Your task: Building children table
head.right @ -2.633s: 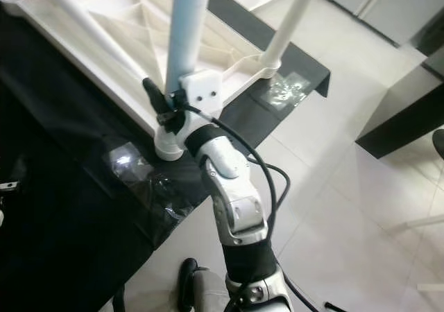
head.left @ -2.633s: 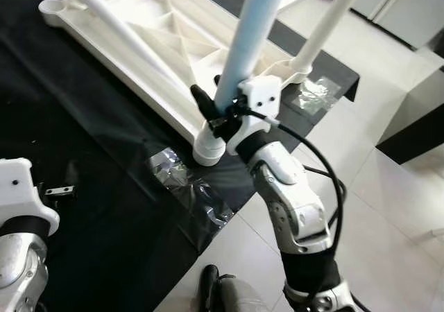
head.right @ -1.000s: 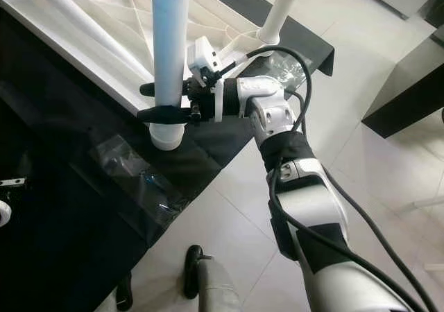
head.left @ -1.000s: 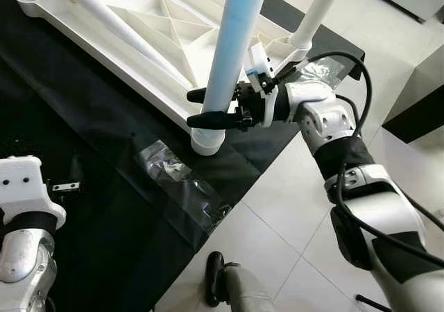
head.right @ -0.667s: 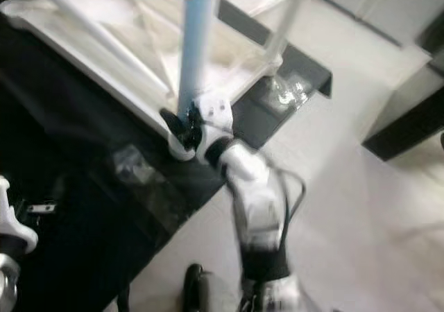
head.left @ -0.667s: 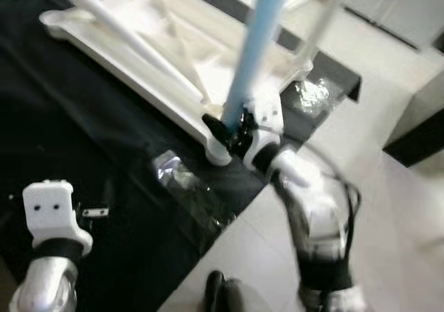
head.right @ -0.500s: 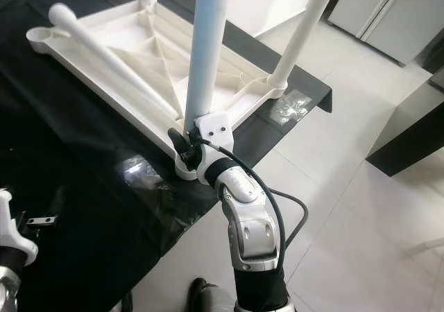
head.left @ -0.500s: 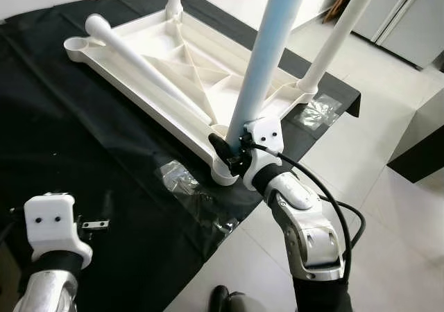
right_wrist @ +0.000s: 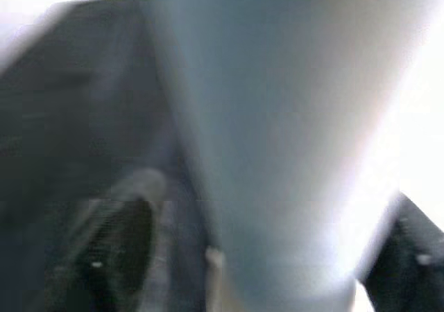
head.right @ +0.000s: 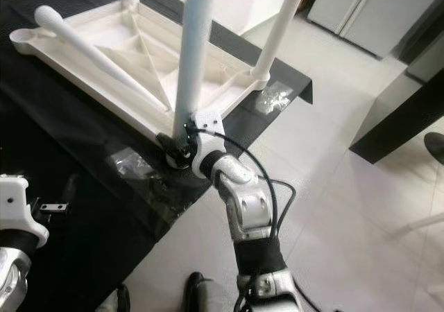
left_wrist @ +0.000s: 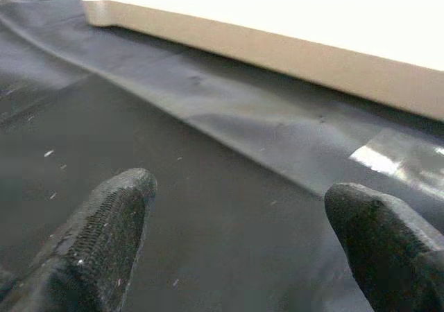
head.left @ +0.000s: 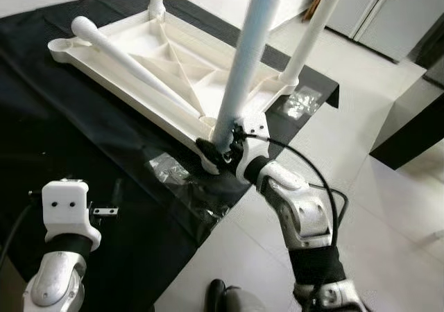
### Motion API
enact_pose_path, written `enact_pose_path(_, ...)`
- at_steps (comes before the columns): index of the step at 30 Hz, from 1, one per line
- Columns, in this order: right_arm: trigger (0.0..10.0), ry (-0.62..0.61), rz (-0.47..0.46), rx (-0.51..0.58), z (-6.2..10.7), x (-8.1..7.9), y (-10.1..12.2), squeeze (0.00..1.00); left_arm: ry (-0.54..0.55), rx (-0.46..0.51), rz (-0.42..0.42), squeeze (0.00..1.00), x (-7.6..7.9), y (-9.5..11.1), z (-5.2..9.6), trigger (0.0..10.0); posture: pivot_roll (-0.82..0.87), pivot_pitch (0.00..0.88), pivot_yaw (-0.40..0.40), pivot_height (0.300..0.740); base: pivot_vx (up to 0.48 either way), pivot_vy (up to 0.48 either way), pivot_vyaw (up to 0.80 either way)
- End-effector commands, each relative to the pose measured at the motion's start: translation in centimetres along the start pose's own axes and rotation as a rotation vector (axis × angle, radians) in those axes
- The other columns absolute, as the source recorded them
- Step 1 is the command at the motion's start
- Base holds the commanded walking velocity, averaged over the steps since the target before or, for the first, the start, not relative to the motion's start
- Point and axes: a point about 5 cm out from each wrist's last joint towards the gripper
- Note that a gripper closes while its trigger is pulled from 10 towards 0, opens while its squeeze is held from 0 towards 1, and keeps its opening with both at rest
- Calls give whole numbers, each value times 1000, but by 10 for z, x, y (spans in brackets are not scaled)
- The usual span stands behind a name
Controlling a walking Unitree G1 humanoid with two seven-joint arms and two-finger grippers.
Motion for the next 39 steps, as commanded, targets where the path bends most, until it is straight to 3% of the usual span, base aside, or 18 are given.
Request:
enact_pose_path(1, 10000, 285, 94, 65, 0, 0, 14, 502, -8, -11, -10, 0, 0, -5, 0, 10000, -23, 205, -157, 740, 0, 0, 0)
enact_pose_path(2, 10000, 285, 94, 65, 0, 0, 14, 502, -8, -11, -10, 0, 0, -5, 0, 10000, -23, 205, -157, 740, 0, 0, 0)
enact_pose_path(3, 10000, 401, 184, 52, 2, 12, 21, 0, -9, -11, -11, 0, 0, -6, 0, 10000, -10, 203, -158, 740, 0, 0, 0)
enact_pose_path(7, 10000, 464, 229, 53, -4, 27, 32, 0, -6, -9, -15, 0, 0, -6, 0, 10000, -2, 206, -157, 740, 0, 0, 0)
enact_pose_path(13, 10000, 530, 247, 62, -9, 33, 42, 0, 2, -6, -23, 0, 0, -7, 1, 10000, 22, 214, -165, 740, 0, 0, 0)
enact_pose_path(14, 4627, 555, 244, 65, -9, 34, 44, 0, 4, -6, -25, 0, 0, -7, 2, 10000, 22, 214, -165, 740, 0, 0, 0)
enact_pose_path(17, 4627, 646, 240, 68, -7, 37, 46, 0, 8, -5, -27, 0, 0, -7, 3, 10000, 25, 216, -165, 740, 0, 0, 0)
enact_pose_path(18, 0, 682, 241, 57, -5, 38, 46, 0, 11, -5, -28, 0, 0, -7, 4, 10000, 27, 220, -164, 740, 0, 0, 0)
enact_pose_path(25, 0, 741, 247, 25, -2, 46, 42, 0, 14, -5, -30, 0, -1, -7, 5, 10000, 27, 222, -163, 740, 0, 0, 0)
enact_pose_path(29, 0, 675, 243, 42, 0, 51, 39, 0, 17, -3, -26, 0, -1, -7, 3, 10000, -9, 220, -165, 740, 0, 0, 0)
enact_pose_path(32, 0, 579, 248, 46, 2, 57, 37, 0, 20, -2, -23, 0, -1, -8, 1, 10000, -21, 216, -166, 740, 0, 0, 0)
enact_pose_path(34, 0, 426, 256, 43, 5, 65, 33, 0, 19, -2, -22, 0, -1, -9, 0, 10000, -30, 212, -172, 740, 0, 0, 0)
enact_pose_path(35, 0, 426, 256, 43, 5, 65, 33, 0, 19, -2, -22, 0, -1, -9, 0, 10000, -30, 212, -172, 740, 0, 0, 0)
enact_pose_path(36, 0, 258, 178, 41, 3, 66, 26, 0, 19, -3, -22, 0, -1, -9, 0, 10000, -36, 207, -183, 740, 0, 0, 0)
enact_pose_path(39, 0, 258, 178, 41, 3, 66, 26, 0, 19, -3, -22, 0, -1, -9, 0, 10000, -36, 207, -183, 740, 0, 0, 0)
Point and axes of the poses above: a point about 5 cm out from each wrist's last joint towards the gripper, its own z axis pointing back from the gripper into the wrist, its own y axis along the axis of the wrist's last joint, x = y × z, and after that the axes turned 6 degrees about z, right-handed
